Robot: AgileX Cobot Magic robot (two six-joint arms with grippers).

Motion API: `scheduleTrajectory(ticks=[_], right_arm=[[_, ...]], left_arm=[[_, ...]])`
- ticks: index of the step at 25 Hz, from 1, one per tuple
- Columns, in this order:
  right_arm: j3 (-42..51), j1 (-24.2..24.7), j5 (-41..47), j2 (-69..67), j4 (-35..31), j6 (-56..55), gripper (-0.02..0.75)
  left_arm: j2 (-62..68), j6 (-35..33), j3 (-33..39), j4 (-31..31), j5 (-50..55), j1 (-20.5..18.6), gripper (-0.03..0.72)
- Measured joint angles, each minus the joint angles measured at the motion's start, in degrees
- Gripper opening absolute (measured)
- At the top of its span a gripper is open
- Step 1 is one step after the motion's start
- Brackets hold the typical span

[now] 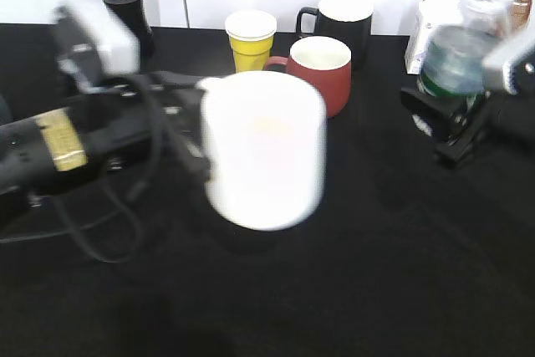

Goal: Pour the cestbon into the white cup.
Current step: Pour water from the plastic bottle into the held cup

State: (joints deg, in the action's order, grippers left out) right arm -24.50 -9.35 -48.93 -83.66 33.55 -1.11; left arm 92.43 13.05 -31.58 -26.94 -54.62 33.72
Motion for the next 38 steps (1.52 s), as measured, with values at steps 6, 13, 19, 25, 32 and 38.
scheduleTrajectory(ticks=[6,13,19,25,32,38], right_arm=[[-6.91,0.00,9.27,6.29,6.77,6.87,0.499],[-6.91,0.00,0.69,6.34,9.55,22.83,0.499],[-6.91,0.00,-0.17,6.34,9.66,38.15,0.499],[-6.91,0.00,-0.30,6.34,9.70,47.93,0.499],[-10.44,0.00,-0.64,6.34,9.60,50.47,0.499],[-11.35,0.00,-0.78,6.40,7.80,54.24,0.499]], left_arm=[[0.81,0.41,-8.74,-0.50,4.80,7.33,0.041],[5.43,0.53,-13.37,-2.36,6.89,8.05,0.041],[5.43,0.53,-13.37,-3.69,7.51,9.33,0.041],[5.43,0.53,-13.41,-3.69,7.53,9.39,0.041],[5.43,0.59,-13.41,-3.69,8.39,9.39,0.041],[5.43,0.59,-13.41,-3.69,8.67,9.39,0.041]])
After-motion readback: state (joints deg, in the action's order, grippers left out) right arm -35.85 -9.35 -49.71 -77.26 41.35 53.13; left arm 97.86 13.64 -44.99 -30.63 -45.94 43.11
